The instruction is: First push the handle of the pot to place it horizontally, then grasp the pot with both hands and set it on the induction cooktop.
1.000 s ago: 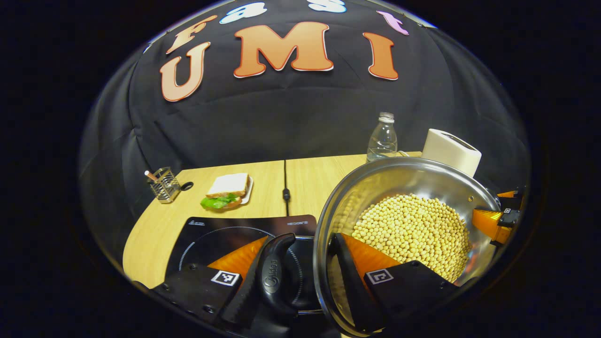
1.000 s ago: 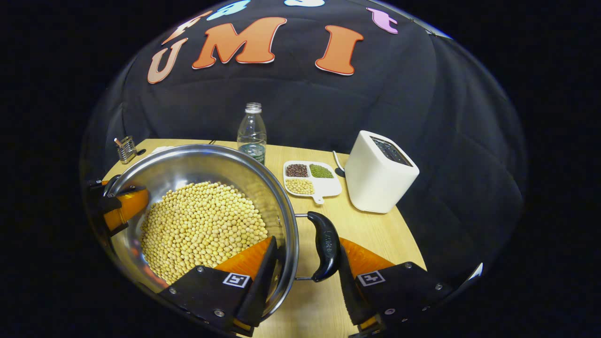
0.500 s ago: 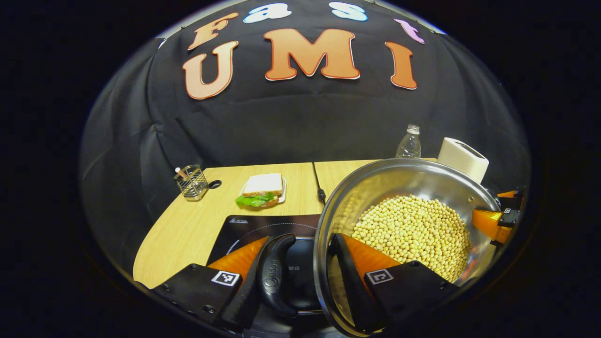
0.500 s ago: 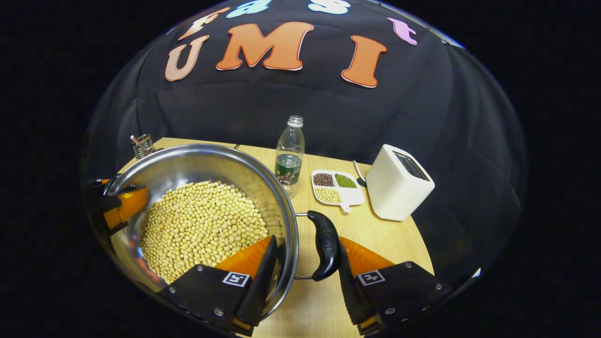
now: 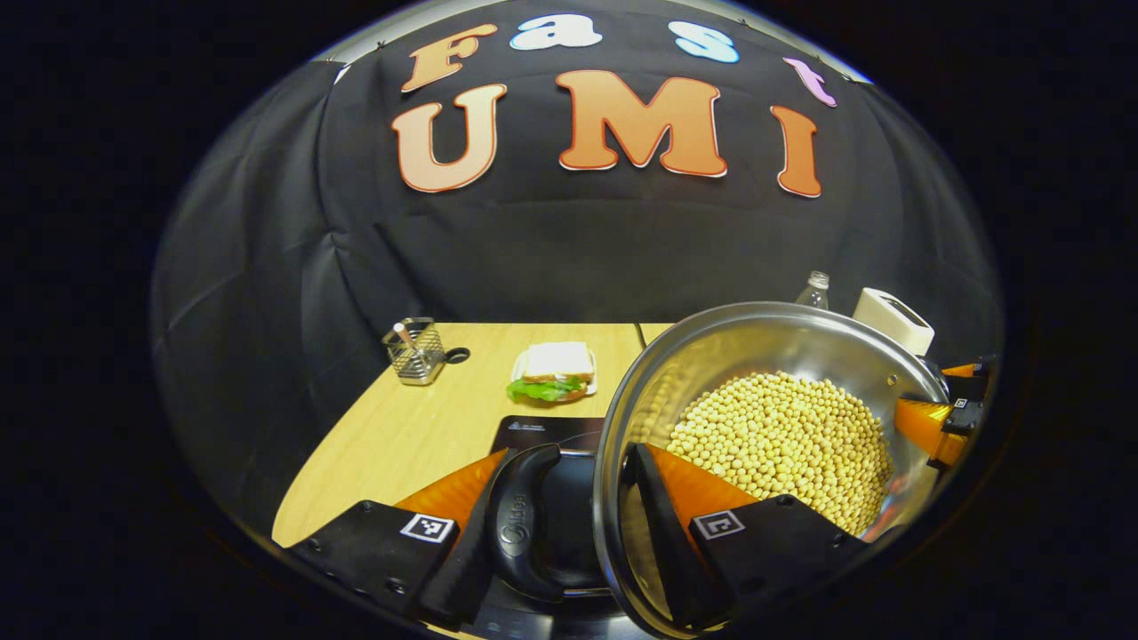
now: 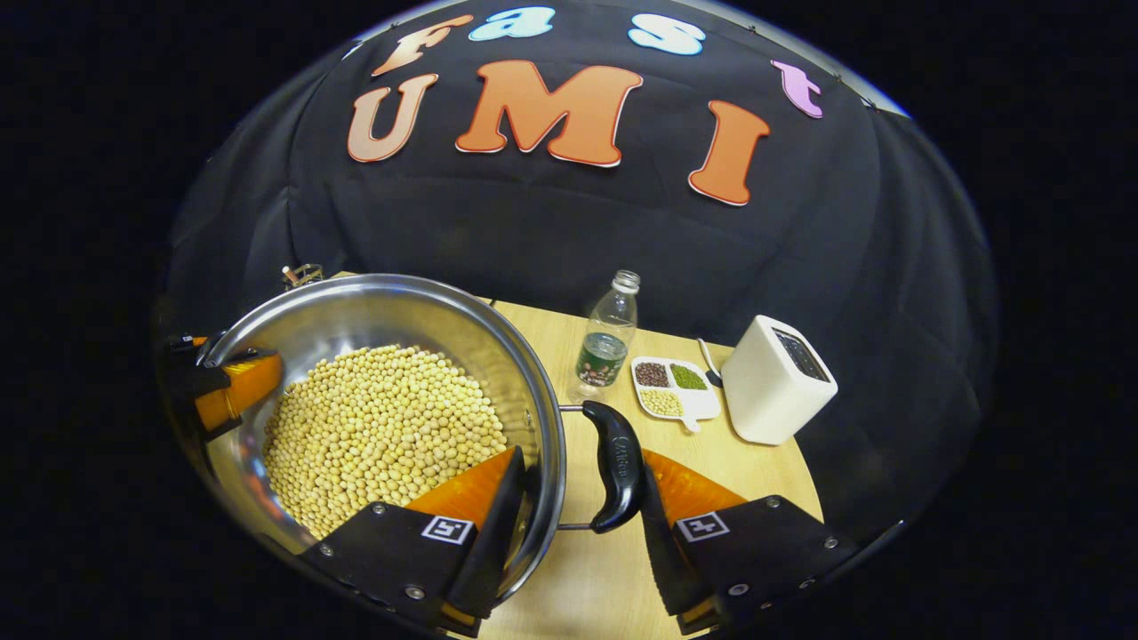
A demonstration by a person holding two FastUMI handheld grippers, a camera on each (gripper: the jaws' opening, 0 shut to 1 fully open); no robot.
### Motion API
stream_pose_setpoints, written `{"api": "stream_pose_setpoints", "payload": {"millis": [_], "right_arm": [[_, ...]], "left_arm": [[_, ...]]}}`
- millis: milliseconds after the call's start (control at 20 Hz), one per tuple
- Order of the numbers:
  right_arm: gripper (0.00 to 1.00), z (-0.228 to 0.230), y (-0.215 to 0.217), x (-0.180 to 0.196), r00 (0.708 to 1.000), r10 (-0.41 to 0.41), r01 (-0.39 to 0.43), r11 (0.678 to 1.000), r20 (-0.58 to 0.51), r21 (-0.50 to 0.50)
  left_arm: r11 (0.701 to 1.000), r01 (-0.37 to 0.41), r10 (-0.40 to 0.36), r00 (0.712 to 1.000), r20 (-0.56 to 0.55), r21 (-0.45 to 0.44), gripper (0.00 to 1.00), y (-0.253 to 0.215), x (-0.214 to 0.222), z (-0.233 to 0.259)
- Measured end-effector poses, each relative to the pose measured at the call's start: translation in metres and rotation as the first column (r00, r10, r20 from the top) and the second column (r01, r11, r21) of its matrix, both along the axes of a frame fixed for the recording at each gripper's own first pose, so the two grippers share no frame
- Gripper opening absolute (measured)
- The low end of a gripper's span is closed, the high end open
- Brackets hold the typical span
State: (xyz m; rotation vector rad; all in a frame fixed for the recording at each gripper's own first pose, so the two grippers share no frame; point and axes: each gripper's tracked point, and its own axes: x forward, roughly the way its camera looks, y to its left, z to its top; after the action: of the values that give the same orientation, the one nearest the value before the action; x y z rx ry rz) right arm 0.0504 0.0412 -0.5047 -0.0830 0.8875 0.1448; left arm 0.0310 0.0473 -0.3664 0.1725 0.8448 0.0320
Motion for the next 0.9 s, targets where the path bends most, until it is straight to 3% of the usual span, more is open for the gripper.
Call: {"api": "stream_pose_setpoints", "payload": {"millis": [350, 900], "right_arm": [[0.69, -0.014, -0.001, 0.008, 1.000, 0.027, -0.027, 0.999, 0.003, 0.044], [0.69, -0.012, -0.005, 0.016, 0.998, 0.051, -0.050, 0.998, -0.028, 0.036]], "left_arm": [[0.999, -0.043, 0.043, 0.999, 0.013, 0.031, 0.86, 0.049, 0.006, 0.014], [0.997, -0.072, 0.072, 0.997, 0.003, 0.039, 0.83, 0.087, 0.012, -0.010]]}}
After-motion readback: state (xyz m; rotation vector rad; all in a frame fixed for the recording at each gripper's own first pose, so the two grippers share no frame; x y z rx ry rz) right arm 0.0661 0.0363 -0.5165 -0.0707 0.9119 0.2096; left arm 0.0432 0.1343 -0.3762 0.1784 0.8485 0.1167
